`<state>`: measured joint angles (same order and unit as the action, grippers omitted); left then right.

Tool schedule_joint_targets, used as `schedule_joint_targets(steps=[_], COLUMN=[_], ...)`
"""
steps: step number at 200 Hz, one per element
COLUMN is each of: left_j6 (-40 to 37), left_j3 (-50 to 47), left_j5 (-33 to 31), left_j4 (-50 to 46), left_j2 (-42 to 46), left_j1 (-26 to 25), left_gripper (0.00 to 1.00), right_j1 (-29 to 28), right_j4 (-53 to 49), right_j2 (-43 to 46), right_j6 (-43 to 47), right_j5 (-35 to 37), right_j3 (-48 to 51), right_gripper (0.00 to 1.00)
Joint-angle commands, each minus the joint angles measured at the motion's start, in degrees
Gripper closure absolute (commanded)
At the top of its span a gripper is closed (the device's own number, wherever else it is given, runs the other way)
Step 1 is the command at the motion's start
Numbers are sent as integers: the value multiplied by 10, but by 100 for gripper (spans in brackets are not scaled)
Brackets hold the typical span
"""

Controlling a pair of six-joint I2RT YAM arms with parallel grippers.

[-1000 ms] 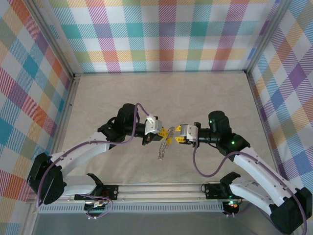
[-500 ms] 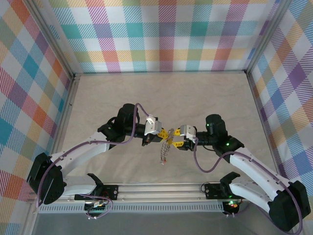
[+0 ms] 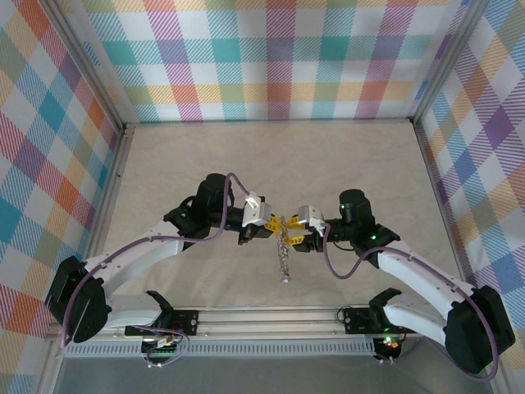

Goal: Put the keys on the keyring

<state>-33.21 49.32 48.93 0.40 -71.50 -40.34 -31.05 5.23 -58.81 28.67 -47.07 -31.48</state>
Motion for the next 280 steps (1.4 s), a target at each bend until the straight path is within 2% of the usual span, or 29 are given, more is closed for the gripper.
schedule_joint_targets(steps=[1,44,65,107,184,239,280], left_j6=[0,1,1,1,-8,-23,-22], left_j3=[23,22,21,22,26,26,23], left_j5=[13,14,15,14,5,2,1], left_j4=[39,40,39,37,17,-12,-13], left_j2=[9,12,13,12,16,16,11], left_j1=[3,3,4,3,3,3,4], left_gripper=[100,100,100,100,100,100,100], right_j1=[1,-1,-3,-3,-3,-3,-3], right_j4=[17,19,20,8,-33,-113,-149], right_j2=[1,4,4,0,33,60,65], right_j6=[-3,-4,-1,13,18,37,51], right_j5=[-52,-86,-87,-76,-28,61,95], right_j3=[1,6,7,3,5,-36,-75], right_gripper=[66,80,81,84,100,100,100])
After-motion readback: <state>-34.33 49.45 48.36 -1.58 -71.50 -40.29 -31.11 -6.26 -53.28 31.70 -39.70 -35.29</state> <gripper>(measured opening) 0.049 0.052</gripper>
